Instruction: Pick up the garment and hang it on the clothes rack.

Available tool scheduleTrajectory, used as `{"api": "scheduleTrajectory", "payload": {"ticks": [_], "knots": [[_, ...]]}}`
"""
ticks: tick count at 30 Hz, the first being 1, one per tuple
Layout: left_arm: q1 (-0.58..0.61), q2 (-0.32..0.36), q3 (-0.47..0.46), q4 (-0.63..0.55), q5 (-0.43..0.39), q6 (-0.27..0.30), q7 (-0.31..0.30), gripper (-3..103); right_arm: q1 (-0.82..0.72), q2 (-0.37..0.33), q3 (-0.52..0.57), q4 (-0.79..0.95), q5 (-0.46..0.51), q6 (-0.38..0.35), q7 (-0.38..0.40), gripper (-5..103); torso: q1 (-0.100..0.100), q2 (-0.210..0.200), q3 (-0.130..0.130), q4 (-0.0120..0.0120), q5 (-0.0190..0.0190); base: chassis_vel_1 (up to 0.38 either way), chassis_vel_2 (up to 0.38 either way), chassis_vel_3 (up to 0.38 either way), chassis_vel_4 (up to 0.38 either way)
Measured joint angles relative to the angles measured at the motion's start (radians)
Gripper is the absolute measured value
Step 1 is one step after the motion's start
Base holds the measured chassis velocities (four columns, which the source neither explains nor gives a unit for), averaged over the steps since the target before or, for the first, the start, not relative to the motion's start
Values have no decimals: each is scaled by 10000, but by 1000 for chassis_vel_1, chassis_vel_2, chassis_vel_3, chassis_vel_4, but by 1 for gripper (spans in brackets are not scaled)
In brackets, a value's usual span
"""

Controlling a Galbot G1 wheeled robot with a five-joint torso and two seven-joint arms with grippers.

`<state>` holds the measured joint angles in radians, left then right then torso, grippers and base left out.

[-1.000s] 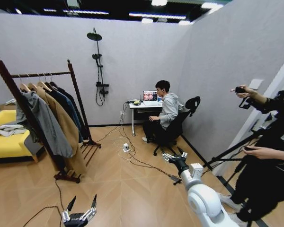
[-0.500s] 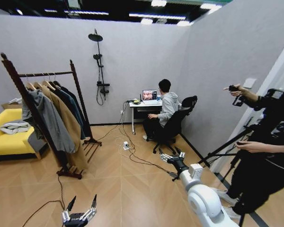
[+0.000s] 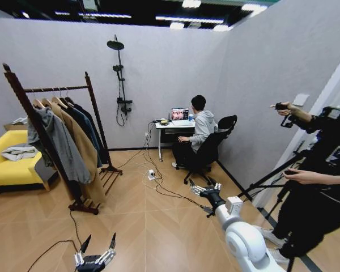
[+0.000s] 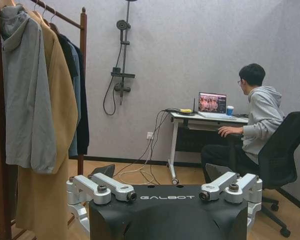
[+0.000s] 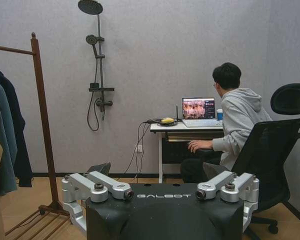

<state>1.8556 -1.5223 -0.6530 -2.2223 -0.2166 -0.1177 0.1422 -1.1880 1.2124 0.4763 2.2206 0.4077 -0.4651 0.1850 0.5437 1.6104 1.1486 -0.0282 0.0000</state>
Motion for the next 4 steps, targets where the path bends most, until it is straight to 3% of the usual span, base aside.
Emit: {"api": "scheduleTrajectory", "payload": {"ticks": [4], "knots": [[0,0,0,0,0,0,0,100,0,2,3,3,-4,-2,9,100,0,0,0,0,0,0,0,0,0]]}}
